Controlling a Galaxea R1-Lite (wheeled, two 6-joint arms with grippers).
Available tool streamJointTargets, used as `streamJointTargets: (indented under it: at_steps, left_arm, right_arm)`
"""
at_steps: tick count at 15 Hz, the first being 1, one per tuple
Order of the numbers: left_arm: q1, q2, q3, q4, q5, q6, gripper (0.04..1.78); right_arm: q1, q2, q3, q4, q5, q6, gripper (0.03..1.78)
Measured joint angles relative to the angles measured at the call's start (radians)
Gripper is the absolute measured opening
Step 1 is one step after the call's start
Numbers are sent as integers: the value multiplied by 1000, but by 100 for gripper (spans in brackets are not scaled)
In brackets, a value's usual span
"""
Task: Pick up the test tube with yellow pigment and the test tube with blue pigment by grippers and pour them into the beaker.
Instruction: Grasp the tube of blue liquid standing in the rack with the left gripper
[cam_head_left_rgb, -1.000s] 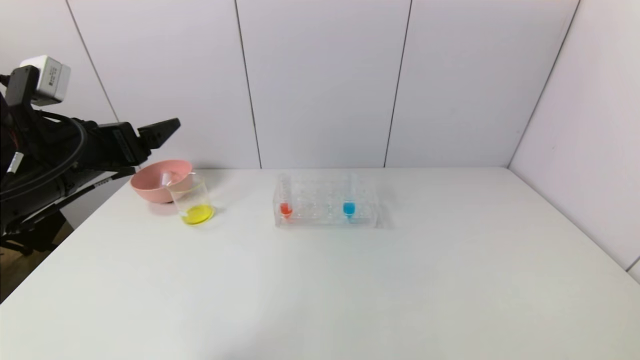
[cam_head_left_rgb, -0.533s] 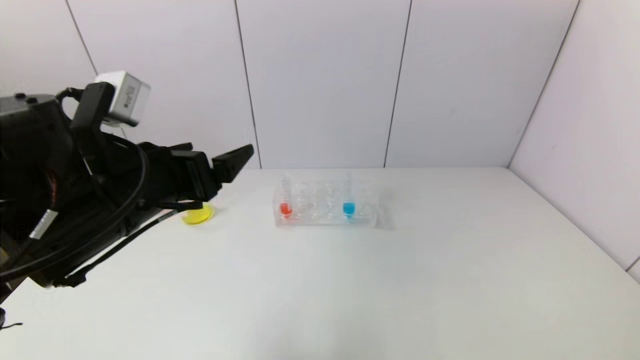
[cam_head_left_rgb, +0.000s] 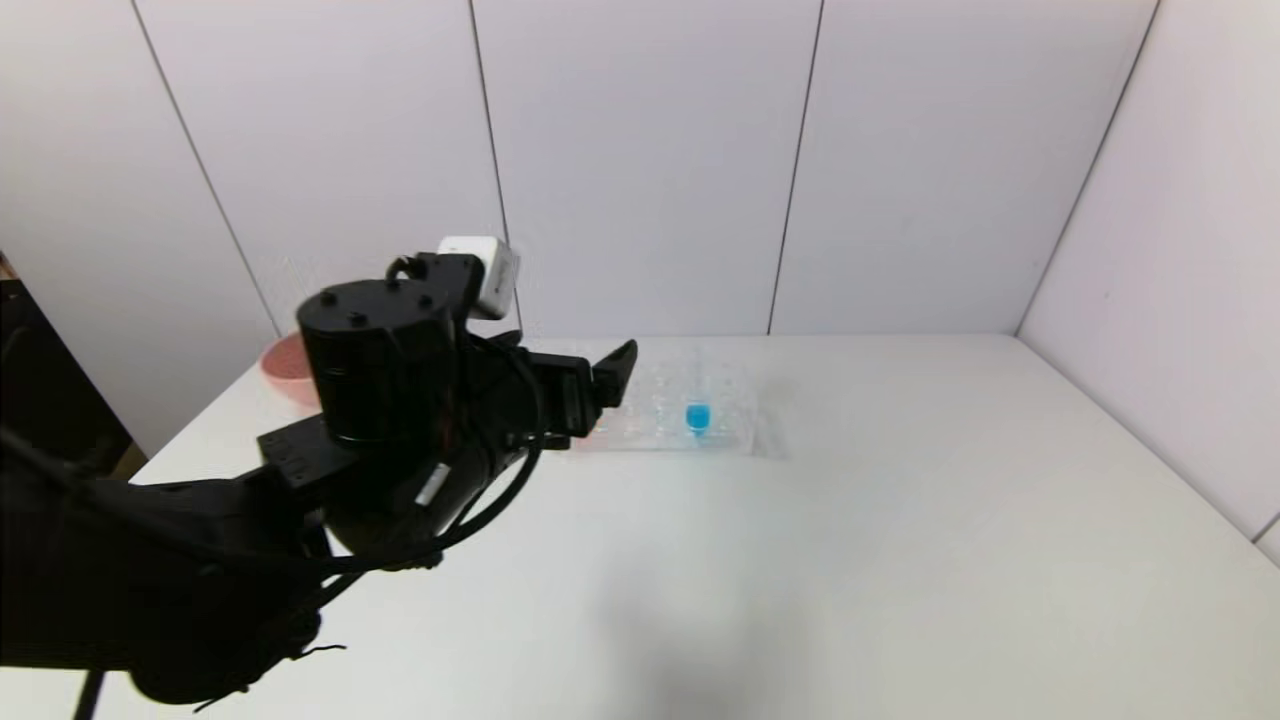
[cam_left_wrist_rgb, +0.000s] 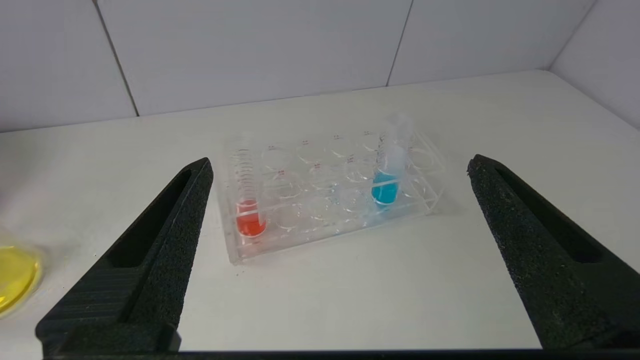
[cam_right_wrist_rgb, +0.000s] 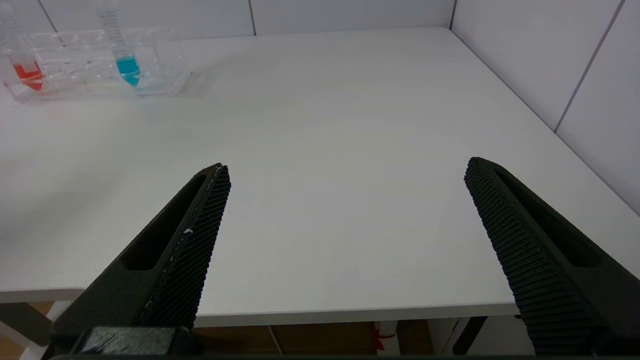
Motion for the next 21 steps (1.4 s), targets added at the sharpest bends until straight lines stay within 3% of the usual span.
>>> streamJointTargets:
  at_steps: [3, 9, 21]
  left_arm:
    - [-24, 157, -100, -60, -4, -3, 178]
    - [-54, 394, -325, -54, -5, -4, 178]
    - [2, 690, -689, 102, 1, -7, 178]
  right_arm:
    - [0, 0, 0, 0, 0, 0, 171]
    - [0, 0, 0, 0, 0, 0, 171]
    - [0, 0, 0, 0, 0, 0, 171]
